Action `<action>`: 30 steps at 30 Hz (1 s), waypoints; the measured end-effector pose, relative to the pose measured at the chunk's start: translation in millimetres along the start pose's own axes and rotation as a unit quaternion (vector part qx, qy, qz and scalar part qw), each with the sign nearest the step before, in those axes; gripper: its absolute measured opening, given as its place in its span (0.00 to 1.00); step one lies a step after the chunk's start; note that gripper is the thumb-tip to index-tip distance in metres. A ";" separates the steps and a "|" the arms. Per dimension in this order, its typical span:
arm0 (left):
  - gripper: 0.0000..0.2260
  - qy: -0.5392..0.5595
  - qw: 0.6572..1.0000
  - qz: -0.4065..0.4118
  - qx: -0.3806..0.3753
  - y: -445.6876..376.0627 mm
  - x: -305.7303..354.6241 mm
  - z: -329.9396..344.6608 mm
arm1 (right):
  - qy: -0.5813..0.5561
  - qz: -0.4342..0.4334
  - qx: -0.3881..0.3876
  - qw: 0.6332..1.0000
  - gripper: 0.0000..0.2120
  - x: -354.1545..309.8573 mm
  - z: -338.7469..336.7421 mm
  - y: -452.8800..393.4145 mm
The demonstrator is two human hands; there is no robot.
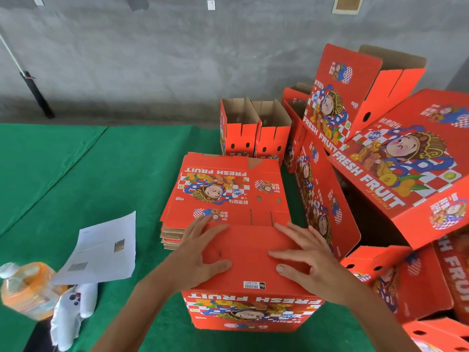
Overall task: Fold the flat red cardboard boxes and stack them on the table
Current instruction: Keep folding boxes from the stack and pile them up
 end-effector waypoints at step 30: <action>0.36 -0.268 0.961 0.009 0.068 -9.4 18.3 22.5 | -0.386 0.458 0.108 0.794 0.26 37.3 20.6 22.8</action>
Point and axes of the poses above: each hand's wrist, its own y-axis away from the middle knuckle, its own z-axis out of the palm, x = y × z, the point moved 5 cm from there along -y, towards the middle knuckle, and after that the axes turned 6 degrees about y, right-handed, at the moved point
